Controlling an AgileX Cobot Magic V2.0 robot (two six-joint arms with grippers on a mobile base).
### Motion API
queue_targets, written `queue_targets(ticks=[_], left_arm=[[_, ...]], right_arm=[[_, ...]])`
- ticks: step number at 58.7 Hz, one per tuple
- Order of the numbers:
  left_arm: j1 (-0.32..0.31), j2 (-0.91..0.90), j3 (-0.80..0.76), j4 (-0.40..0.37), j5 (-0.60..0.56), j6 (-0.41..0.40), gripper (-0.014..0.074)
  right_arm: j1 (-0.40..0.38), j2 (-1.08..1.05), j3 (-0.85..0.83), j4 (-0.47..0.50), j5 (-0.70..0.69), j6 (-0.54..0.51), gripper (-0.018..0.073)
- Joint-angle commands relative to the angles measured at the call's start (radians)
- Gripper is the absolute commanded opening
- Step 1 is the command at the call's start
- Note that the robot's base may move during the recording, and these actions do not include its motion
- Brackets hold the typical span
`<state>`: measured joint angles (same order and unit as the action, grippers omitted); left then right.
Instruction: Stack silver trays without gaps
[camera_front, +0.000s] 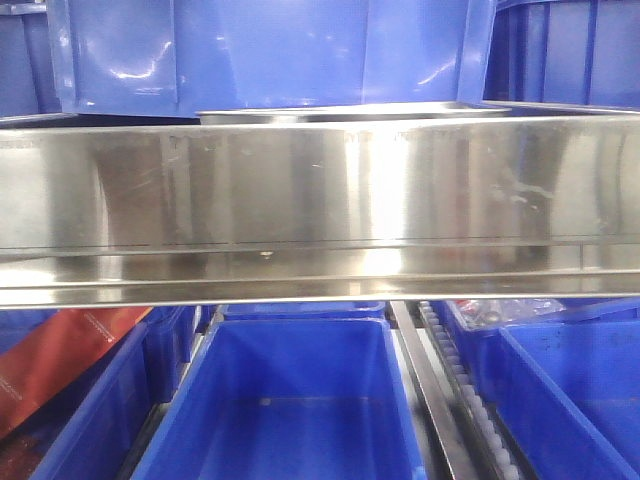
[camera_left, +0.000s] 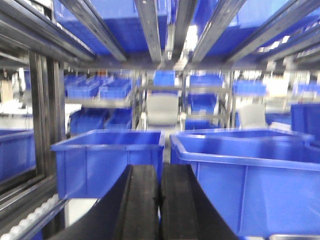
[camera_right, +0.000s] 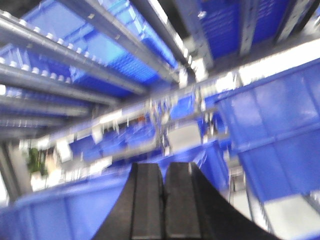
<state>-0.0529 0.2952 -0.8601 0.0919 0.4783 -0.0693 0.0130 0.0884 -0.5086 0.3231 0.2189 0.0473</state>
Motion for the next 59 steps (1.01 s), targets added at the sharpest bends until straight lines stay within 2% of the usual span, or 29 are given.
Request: queue_targets(ticks=[1,9,14,21,27,33,38,43,52,56,59], left_arm=[[0.0,0.094,-0.096,-0.012,0.082,0.026,-0.0006],[0.0,0.229,-0.214,-0.053,0.22,0.03,-0.0006],[0.0,0.325,-0.291,-0.112,0.337,0.044,-0.0006],[0.0,0.447,-0.403,-0.176,0.483,0.064,-0.0007],[0.0,0.551,-0.487,-0.187,0.584,0.069,-0.0017],[0.0,0.636,-0.535,-0.199,0.612,0.069,-0.0017],[-0.002,0.691,-0.54,-0.226,0.595,0.069,-0.0017],[-0.027,0.739,-0.54,-0.228,0.586,0.069,-0.0017],[-0.151,0.843,-0.54,-0.22,0.549,0.069,-0.0017],[-0.224,0.895,-0.54,-0.195,0.524,0.059,-0.0017],[-0.288,0.941,-0.54,-0.145,0.503,0.023,-0.0017]], right_arm=[[-0.003,0.089,-0.103,-0.035,0.123,-0.035,-0.0078],[-0.003,0.252,-0.31,-0.041,0.35,-0.093,-0.0078],[-0.003,0.385,-0.427,-0.041,0.494,-0.137,-0.0078],[-0.003,0.572,-0.586,-0.038,0.697,-0.144,-0.0078],[-0.003,0.718,-0.69,0.008,0.794,-0.144,-0.0078],[-0.003,0.829,-0.758,0.068,0.8,-0.144,-0.0078],[-0.003,0.915,-0.792,0.155,0.79,-0.144,-0.0078],[-0.003,0.98,-0.796,0.206,0.7,-0.144,-0.0078],[-0.003,1.102,-0.808,0.216,0.66,-0.144,-0.0078],[-0.001,1.16,-0.828,0.216,0.675,-0.146,-0.0078],[0.001,1.202,-0.845,0.212,0.684,-0.148,-0.0078]])
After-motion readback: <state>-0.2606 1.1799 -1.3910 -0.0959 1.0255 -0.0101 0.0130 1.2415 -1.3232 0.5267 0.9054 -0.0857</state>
